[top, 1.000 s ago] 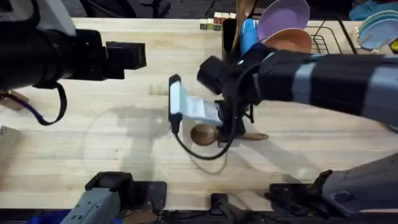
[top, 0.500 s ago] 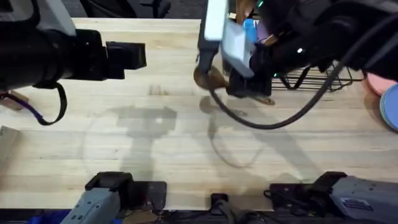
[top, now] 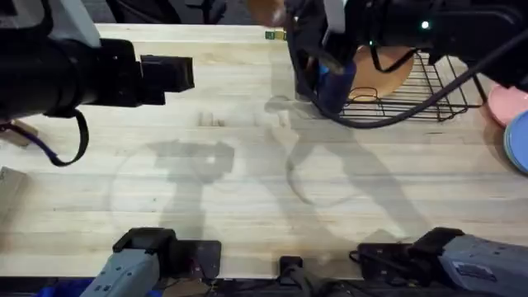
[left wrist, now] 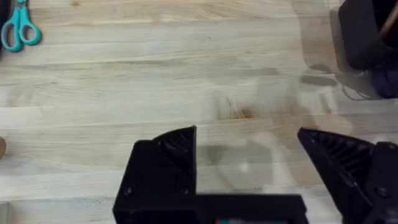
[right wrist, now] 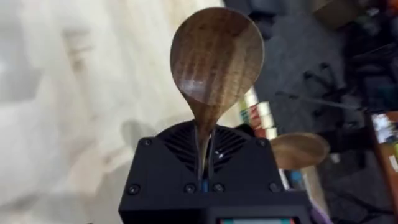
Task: Pick up the spoon on the table one by one and put them onto the rack
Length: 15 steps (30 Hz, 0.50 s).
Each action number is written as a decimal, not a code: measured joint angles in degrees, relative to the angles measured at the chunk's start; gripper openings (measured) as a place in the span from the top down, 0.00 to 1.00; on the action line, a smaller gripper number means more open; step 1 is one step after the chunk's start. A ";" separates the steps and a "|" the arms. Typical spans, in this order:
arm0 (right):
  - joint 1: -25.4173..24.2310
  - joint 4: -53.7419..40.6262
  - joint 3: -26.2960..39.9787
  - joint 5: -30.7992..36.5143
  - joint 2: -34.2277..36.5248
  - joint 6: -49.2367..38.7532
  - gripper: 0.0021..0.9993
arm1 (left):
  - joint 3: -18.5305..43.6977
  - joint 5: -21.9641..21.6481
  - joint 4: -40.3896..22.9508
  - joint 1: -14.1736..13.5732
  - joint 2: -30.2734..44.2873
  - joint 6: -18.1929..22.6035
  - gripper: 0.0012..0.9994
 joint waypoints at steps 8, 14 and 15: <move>-0.35 9.47 0.02 -0.02 0.56 2.46 0.97 | 0.00 0.00 0.00 0.02 0.00 0.00 0.01; -0.35 15.79 0.04 -0.02 3.91 5.09 0.97 | 0.00 0.00 0.00 0.02 0.00 0.00 0.01; -0.35 16.56 0.04 -0.02 4.45 5.48 0.97 | 0.00 0.00 0.00 0.02 0.00 0.00 0.01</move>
